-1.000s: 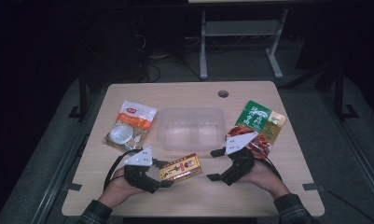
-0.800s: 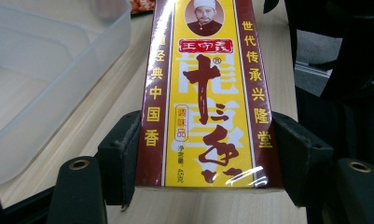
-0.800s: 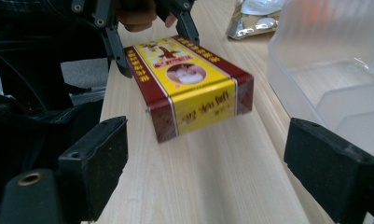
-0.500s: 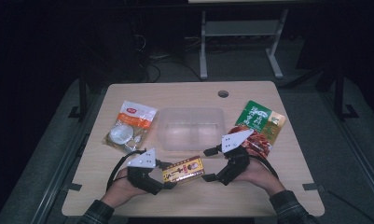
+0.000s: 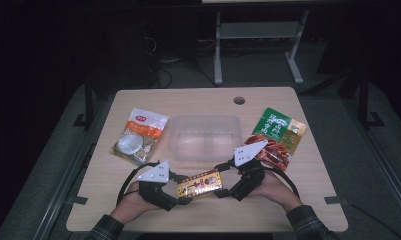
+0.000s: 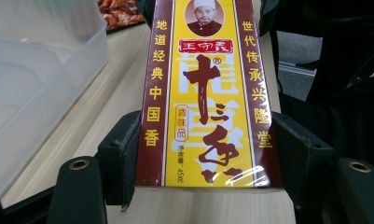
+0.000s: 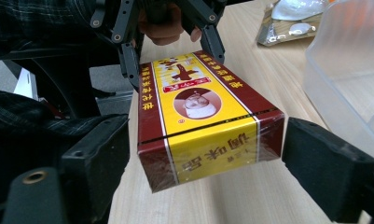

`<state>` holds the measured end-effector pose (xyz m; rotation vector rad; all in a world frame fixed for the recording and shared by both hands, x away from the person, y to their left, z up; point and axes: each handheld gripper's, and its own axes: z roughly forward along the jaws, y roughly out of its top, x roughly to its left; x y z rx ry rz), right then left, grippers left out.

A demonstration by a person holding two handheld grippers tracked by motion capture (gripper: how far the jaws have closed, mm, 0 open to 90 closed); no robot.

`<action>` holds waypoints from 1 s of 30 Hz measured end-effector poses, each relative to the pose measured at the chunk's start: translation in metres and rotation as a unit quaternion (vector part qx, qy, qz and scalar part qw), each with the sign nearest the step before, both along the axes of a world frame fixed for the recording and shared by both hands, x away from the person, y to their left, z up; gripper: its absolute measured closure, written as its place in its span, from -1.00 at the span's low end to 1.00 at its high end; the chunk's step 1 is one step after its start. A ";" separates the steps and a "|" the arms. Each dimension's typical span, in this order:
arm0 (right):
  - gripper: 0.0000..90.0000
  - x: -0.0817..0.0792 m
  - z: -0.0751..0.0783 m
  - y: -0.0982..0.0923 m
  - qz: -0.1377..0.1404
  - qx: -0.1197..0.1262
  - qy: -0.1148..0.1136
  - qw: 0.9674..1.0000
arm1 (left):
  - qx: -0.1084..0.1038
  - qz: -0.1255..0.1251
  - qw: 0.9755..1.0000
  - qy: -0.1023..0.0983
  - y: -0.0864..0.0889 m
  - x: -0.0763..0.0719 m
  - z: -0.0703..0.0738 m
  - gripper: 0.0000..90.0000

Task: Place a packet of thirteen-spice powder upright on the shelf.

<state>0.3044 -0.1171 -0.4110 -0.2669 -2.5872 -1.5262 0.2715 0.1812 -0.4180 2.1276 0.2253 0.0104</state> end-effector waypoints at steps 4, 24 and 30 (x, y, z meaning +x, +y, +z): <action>-0.47 -0.002 0.000 -0.001 0.004 0.003 -0.004 1.000 | -0.003 -0.003 1.000 -0.001 -0.002 0.000 0.000 -0.29; -0.38 -0.011 0.019 0.008 -0.002 0.029 -0.031 0.999 | 0.021 -0.019 0.999 0.036 -0.014 0.002 -0.016 -0.30; -0.37 -0.011 0.026 0.018 -0.005 0.044 -0.039 0.998 | 0.028 -0.022 0.998 0.042 -0.020 0.003 -0.020 -0.30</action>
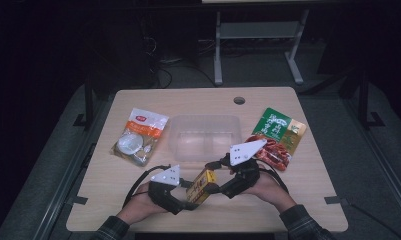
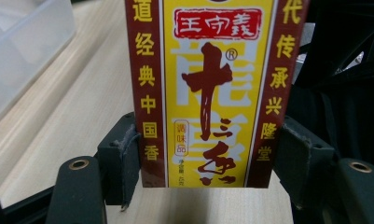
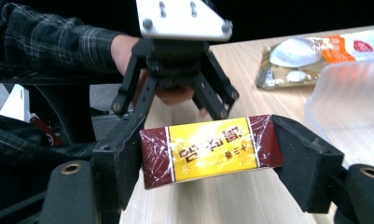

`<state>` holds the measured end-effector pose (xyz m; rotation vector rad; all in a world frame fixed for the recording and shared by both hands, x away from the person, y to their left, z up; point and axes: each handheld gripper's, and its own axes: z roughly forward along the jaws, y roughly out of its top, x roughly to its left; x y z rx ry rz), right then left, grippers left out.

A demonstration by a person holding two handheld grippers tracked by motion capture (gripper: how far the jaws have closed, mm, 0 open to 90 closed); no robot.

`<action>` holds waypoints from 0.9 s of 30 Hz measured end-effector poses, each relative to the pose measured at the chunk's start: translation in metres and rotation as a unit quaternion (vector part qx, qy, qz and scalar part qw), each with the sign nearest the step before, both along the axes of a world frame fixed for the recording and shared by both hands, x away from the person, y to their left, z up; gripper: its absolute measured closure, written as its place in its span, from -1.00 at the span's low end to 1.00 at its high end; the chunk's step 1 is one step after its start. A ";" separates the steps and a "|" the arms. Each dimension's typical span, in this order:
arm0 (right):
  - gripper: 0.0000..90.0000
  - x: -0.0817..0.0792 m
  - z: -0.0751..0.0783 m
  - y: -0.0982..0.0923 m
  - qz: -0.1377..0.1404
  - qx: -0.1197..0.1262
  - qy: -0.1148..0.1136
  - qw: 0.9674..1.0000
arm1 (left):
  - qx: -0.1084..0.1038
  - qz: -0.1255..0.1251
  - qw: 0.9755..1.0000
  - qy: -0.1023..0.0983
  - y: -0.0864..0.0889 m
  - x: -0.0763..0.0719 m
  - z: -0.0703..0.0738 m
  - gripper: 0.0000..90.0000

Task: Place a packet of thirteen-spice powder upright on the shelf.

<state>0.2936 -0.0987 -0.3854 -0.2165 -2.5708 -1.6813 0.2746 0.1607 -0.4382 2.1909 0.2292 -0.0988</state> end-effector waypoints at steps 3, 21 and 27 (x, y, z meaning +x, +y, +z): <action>-0.37 -0.001 0.002 0.006 0.002 0.009 -0.003 1.000 | -0.001 -0.001 1.000 0.001 -0.003 -0.001 -0.002 -0.30; -0.37 -0.004 0.002 0.020 0.007 0.035 -0.004 0.999 | -0.025 -0.008 1.000 -0.016 -0.007 -0.001 0.001 -0.30; -0.36 -0.006 0.000 0.023 0.007 0.028 -0.004 1.000 | -0.022 -0.009 1.000 -0.014 -0.009 -0.002 -0.001 -0.30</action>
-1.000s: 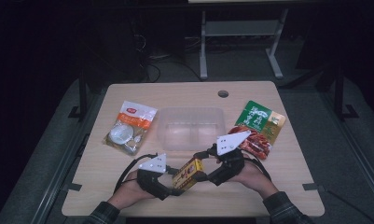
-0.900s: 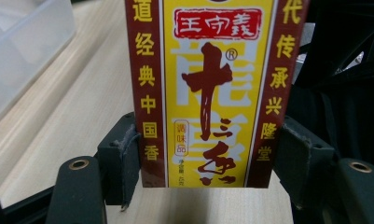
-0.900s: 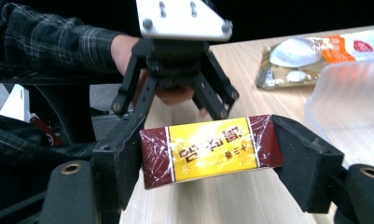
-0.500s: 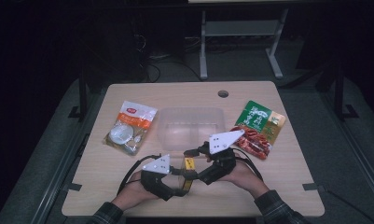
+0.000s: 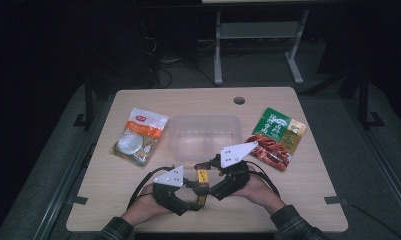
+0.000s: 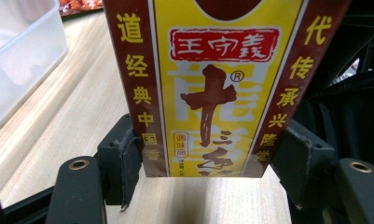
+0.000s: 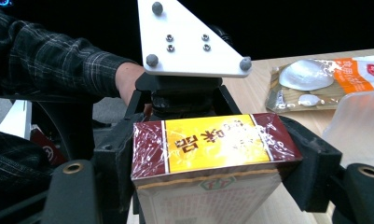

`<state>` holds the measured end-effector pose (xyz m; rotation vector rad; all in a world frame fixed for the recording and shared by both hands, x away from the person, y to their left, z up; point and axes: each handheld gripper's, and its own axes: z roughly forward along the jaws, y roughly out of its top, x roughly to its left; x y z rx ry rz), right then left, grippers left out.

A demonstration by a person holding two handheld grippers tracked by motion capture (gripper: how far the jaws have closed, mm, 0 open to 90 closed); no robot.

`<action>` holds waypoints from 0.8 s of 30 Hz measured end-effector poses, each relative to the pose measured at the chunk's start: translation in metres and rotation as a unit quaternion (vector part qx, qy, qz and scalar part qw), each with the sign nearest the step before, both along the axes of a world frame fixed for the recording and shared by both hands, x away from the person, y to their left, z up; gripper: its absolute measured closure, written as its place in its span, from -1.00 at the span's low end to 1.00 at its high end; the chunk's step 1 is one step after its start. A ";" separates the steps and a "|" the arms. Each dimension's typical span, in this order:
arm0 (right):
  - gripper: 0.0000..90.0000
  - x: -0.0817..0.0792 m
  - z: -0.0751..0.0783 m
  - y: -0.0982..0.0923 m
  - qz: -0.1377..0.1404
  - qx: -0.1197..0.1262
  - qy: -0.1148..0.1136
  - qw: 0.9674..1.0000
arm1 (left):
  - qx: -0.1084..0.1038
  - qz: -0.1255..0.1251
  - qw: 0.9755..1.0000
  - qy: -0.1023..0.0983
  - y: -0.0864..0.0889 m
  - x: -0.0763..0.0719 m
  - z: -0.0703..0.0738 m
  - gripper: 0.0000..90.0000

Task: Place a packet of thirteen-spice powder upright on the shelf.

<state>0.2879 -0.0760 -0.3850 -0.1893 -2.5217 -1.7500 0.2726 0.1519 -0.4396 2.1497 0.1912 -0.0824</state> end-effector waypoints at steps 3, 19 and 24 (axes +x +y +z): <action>-0.37 0.001 0.000 -0.002 0.005 0.001 0.002 1.000 | -0.003 -0.006 1.000 0.001 0.002 0.001 0.002 -0.29; -0.33 0.001 -0.002 -0.005 0.015 -0.001 0.009 1.000 | -0.009 -0.009 1.000 -0.005 0.003 0.001 -0.001 -0.31; -0.32 0.002 -0.002 -0.006 0.003 -0.006 0.003 1.000 | 0.009 0.007 1.000 -0.002 0.002 0.001 -0.005 -0.44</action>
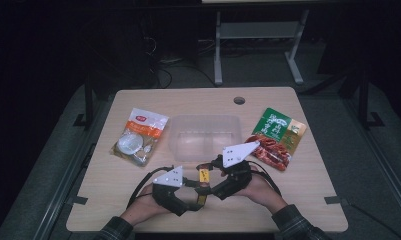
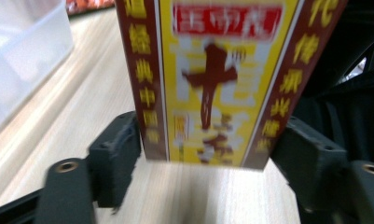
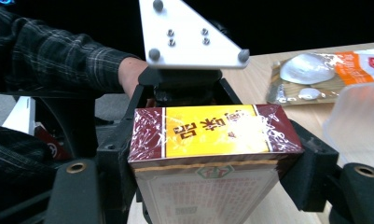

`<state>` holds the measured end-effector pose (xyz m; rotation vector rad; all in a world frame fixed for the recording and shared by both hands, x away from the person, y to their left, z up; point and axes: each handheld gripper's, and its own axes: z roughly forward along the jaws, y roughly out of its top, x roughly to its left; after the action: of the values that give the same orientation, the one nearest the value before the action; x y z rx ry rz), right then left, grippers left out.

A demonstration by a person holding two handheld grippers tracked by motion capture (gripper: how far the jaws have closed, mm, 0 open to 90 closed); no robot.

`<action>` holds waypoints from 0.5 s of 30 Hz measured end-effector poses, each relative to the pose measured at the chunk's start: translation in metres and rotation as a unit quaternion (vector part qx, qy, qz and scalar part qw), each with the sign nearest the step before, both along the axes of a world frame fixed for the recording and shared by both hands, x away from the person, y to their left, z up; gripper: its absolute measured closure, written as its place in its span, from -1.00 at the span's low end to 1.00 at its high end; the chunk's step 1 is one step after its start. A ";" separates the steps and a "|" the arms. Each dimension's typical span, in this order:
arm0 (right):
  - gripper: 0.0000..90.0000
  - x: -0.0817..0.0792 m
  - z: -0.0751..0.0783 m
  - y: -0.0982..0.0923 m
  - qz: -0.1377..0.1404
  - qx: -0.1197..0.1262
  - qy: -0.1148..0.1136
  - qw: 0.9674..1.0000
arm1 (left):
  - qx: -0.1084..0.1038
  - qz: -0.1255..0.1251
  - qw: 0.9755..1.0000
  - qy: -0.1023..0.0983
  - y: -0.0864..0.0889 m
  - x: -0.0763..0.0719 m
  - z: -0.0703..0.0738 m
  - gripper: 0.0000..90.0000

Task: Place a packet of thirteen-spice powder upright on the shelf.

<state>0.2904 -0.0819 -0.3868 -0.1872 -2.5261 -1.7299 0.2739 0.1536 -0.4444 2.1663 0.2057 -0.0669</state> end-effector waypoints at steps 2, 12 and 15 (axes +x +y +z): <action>-0.32 0.000 0.000 -0.001 -0.006 -0.002 0.001 1.000 | 0.009 0.008 1.000 0.006 0.001 -0.001 -0.002 -0.47; -0.32 0.002 -0.002 -0.008 -0.018 -0.025 -0.006 1.000 | 0.047 0.069 0.996 0.023 0.021 0.002 -0.002 -0.58; -0.32 0.002 -0.002 -0.009 -0.015 -0.028 -0.007 0.999 | 0.054 0.084 0.995 0.027 0.027 0.002 0.000 -0.61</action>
<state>0.2923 -0.0909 -0.3888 -0.2187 -2.5955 -1.6786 0.2759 0.1801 -0.4448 2.2478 0.4301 -0.0195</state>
